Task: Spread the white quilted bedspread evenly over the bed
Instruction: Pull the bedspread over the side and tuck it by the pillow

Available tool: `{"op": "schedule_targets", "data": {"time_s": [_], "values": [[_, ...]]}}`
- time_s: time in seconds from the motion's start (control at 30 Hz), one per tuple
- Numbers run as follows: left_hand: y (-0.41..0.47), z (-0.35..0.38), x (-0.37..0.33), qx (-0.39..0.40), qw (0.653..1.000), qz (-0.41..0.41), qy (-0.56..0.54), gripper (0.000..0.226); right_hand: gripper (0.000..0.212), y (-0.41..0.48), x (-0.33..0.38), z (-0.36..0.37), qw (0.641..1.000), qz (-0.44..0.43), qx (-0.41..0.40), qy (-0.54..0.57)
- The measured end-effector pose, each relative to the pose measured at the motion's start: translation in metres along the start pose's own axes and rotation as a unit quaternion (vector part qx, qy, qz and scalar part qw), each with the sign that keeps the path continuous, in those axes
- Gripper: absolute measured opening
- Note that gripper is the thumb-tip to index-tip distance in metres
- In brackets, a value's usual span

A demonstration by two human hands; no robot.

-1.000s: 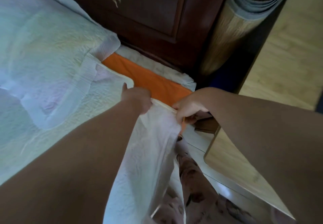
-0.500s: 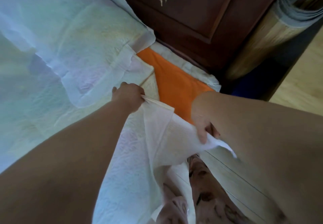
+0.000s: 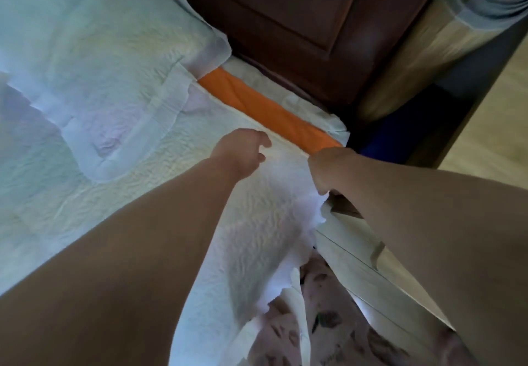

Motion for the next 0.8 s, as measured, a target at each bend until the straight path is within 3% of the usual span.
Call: {"op": "schedule_targets", "data": {"time_s": [0.07, 0.17, 0.23, 0.33, 0.43, 0.53, 0.7, 0.8], "values": [[0.009, 0.001, 0.014, 0.035, 0.999, -0.022, 0.025, 0.033, 0.023, 0.014, -0.002, 0.007, 0.999, 0.001, 0.044, 0.020], [0.025, 0.005, 0.032, 0.055, 0.996, -0.058, 0.035, 0.030, 0.013, 0.035, 0.001, 0.005, 0.997, -0.019, 0.045, 0.066], [0.039, 0.012, 0.042, 0.061, 0.994, -0.088, 0.035, 0.033, 0.035, 0.049, 0.002, 0.005, 0.994, 0.000, 0.025, 0.104], [0.062, 0.019, 0.049, 0.046, 0.991, -0.121, 0.029, 0.046, 0.046, 0.073, 0.000, 0.007, 0.987, 0.027, 0.000, 0.160], [0.089, 0.027, 0.047, 0.060, 0.990, -0.128, 0.026, 0.056, 0.048, 0.093, -0.002, 0.011, 0.975, 0.048, -0.004, 0.218], [0.108, 0.037, 0.048, 0.093, 0.987, -0.129, 0.027, 0.048, 0.042, 0.106, -0.001, 0.017, 0.969, 0.049, -0.004, 0.241], [0.113, 0.038, 0.026, 0.009, 0.991, -0.128, -0.025, 0.038, 0.033, 0.111, -0.017, 0.034, 0.978, 0.091, -0.004, 0.189], [0.107, 0.048, 0.027, 0.008, 0.985, -0.141, -0.094, 0.038, 0.034, 0.111, -0.018, 0.038, 0.972, 0.124, -0.012, 0.200]]}}
Point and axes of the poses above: each hand's wrist, its own y-axis towards the middle knuckle, its own z-axis out of the palm, x = y × z, the point moved 4 cm from there along y, towards the middle knuckle, and after that the axes turned 5 degrees about -y, right-handed, at the moved point
